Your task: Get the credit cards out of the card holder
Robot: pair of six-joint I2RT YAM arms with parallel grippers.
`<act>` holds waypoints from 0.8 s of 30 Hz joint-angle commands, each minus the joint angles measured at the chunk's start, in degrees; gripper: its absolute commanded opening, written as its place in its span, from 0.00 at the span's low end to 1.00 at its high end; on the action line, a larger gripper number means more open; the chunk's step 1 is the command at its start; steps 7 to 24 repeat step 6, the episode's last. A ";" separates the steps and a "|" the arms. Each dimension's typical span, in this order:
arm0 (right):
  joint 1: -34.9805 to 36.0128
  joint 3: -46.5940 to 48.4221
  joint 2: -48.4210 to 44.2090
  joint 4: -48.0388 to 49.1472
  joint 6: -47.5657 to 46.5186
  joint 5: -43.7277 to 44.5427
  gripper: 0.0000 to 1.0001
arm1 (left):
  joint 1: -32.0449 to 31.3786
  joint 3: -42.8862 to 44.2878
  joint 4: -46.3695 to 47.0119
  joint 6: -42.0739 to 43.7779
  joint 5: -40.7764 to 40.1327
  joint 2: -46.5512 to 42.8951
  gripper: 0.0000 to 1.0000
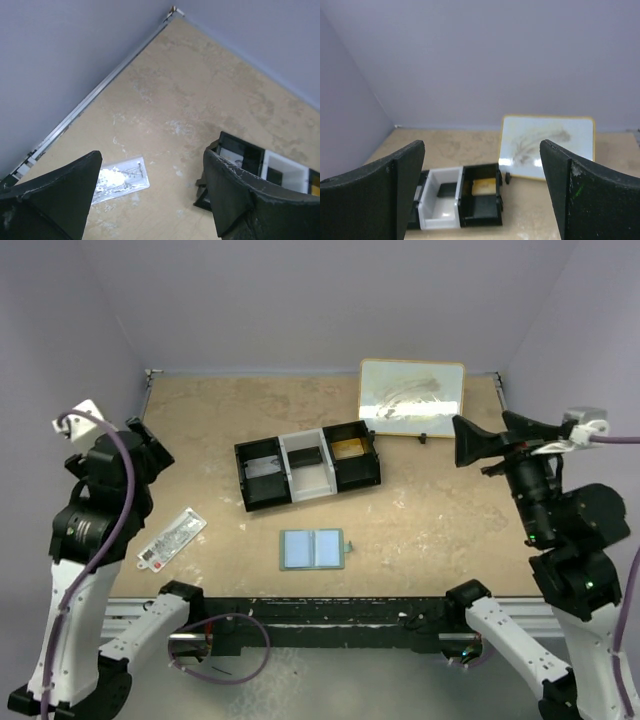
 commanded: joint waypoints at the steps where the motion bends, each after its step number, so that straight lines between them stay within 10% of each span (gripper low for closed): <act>1: 0.04 5.21 1.88 -3.56 -2.91 -3.53 1.00 | 0.42 5.80 -1.68 -0.56 -2.13 -2.72 0.80; 24: 0.04 4.87 1.90 -3.89 -2.40 -4.76 1.00 | 0.44 8.77 -2.82 0.69 -4.79 -2.81 0.80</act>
